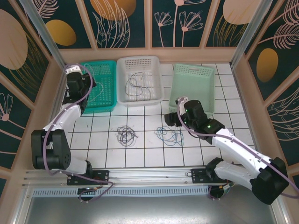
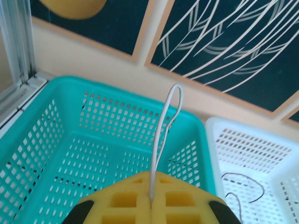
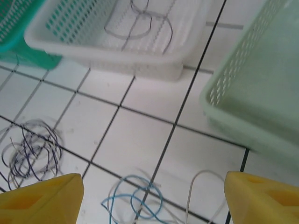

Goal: Untangle the cables

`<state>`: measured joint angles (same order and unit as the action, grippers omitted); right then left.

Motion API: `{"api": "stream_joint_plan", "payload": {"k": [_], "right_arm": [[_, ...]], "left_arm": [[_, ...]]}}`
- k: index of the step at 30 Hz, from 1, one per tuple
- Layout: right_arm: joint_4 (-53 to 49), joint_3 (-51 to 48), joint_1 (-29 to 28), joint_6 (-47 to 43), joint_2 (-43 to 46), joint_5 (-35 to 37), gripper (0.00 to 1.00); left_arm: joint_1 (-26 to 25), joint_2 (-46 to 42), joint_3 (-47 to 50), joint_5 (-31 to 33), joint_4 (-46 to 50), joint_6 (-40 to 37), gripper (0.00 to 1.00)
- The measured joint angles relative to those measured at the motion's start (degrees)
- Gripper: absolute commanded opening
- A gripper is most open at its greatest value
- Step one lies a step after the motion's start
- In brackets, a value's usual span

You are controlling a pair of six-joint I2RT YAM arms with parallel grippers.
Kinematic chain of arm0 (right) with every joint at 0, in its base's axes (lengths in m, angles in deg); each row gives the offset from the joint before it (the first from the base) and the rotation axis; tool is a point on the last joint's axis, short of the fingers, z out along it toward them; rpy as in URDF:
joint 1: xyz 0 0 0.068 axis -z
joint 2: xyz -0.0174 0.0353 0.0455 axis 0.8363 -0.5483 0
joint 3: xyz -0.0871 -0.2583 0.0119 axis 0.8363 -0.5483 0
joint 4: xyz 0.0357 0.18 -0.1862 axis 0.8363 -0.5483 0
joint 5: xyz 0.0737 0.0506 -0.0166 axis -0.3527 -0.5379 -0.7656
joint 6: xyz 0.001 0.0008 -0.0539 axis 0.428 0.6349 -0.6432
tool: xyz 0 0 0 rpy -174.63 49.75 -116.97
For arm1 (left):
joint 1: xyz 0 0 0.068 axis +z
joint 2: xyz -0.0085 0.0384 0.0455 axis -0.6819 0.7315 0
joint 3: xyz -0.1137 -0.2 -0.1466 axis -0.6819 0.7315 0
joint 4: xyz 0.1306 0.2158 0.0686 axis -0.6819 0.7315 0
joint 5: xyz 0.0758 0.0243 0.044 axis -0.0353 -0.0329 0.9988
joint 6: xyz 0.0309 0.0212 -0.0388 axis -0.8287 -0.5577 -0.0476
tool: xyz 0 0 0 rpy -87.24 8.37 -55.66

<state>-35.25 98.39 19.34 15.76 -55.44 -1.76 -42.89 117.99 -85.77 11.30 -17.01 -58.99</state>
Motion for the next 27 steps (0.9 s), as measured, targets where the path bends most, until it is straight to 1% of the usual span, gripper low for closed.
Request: {"api": "stream_joint_plan", "payload": {"k": [2, 4, 5, 6, 7, 9, 15, 18, 20, 24, 27], "right_arm": [[0.02, -0.94, 0.11, 1.42, -0.66, -0.5, 0.75], [0.02, -1.62, 0.33, 2.82, -1.14, -0.87, 0.74], [0.04, -1.86, 0.35, 3.37, -1.31, -1.05, 0.73], [0.0, -2.16, 0.35, 4.04, -1.53, -1.4, 0.73], [0.0, -2.4, 0.35, 4.42, -1.68, -1.55, 0.72], [0.02, -2.99, 0.35, 5.49, -1.79, -2.03, 0.71], [-0.07, -4.9, 0.35, 7.93, -1.77, -3.41, 0.68], [-0.26, -5.35, 0.37, 9.46, -1.77, -3.28, 0.65], [-0.35, -5.6, 0.42, 10.16, -1.77, -3.13, 0.64], [-0.35, -6.03, 0.68, 11.43, -2.32, -3.08, 0.62], [0.04, -6.47, 0.74, 11.76, -4.48, -2.97, 0.59]], "left_arm": [[0.15, 1.29, 0.02, -0.15, 0.31, 0.52, 0.24], [0.17, 2.21, 0.07, -0.2, 0.63, 1.38, 0.6], [0.17, 2.54, 0.09, -0.24, 0.85, 1.73, 0.69], [0.17, 2.84, 0.09, -0.24, 1.05, 1.97, 0.74], [0.17, 3.06, 0.09, -0.24, 1.29, 2.16, 0.8], [0.17, 3.3, 0.2, -0.24, 1.57, 3.21, 0.98], [0.17, 3.06, 2.43, -0.28, 1.75, 5.11, 0.99], [0.11, 1.46, 4.46, -1.49, 1.81, 6.19, 0.99], [-0.31, -0.31, 5.68, -1.9, 1.86, 6.21, 0.99], [-3.52, -6.16, 7.91, -1.79, 1.68, 5.86, 0.99], [-6.43, -10.84, 9.35, -1.86, 1.07, 5.22, 0.99]]}}
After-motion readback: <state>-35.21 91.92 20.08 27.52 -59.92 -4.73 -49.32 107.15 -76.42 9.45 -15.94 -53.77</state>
